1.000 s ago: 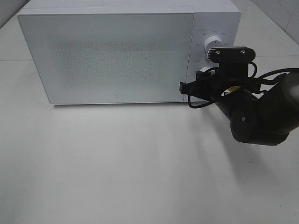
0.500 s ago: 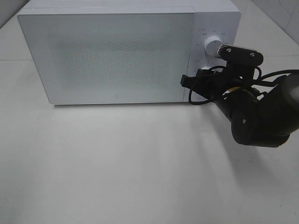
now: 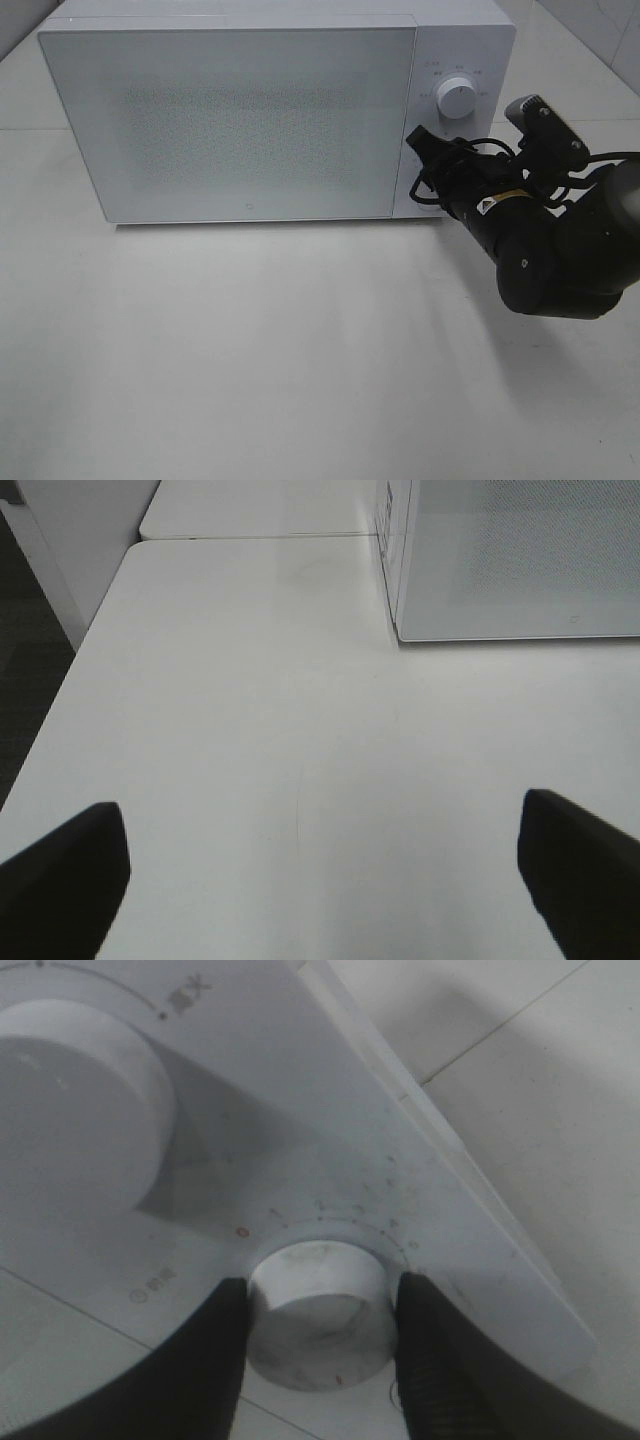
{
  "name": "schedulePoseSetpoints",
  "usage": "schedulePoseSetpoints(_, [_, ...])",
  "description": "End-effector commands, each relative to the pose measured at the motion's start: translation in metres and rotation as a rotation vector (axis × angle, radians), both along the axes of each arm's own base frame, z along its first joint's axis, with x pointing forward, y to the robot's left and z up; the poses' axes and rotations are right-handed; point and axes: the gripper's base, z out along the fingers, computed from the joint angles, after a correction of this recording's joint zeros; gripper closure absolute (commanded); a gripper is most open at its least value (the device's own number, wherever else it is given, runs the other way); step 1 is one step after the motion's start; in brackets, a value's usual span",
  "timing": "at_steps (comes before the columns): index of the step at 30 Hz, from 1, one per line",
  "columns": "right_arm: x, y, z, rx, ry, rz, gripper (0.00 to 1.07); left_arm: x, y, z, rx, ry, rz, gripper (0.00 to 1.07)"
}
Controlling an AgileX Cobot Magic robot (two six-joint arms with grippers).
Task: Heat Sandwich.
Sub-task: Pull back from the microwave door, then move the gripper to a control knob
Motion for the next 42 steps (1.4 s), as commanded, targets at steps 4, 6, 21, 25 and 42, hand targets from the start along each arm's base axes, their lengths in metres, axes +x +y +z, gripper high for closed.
schedulePoseSetpoints(4, [0.004, -0.003, 0.027, 0.219, -0.217, -0.064, 0.99, -0.003, 0.000, 0.000, -0.004, -0.031, -0.003, 0.07])
schedulePoseSetpoints(6, [0.004, -0.003, 0.027, 0.263, -0.225, -0.071, 0.99, -0.003, 0.000, 0.000, -0.004, -0.031, -0.003, 0.07])
schedulePoseSetpoints(21, [0.004, -0.011, 0.027, 0.675, -0.216, -0.209, 1.00, -0.003, 0.000, 0.000, -0.004, -0.031, -0.003, 0.07])
schedulePoseSetpoints(25, [0.004, -0.014, 0.025, 0.824, -0.213, -0.266, 1.00, -0.003, 0.000, 0.000, -0.004, -0.031, -0.003, 0.07])
schedulePoseSetpoints(42, [0.005, -0.020, 0.026, 1.086, -0.242, -0.368, 0.98, -0.003, 0.000, 0.000, -0.004, -0.031, -0.003, 0.07])
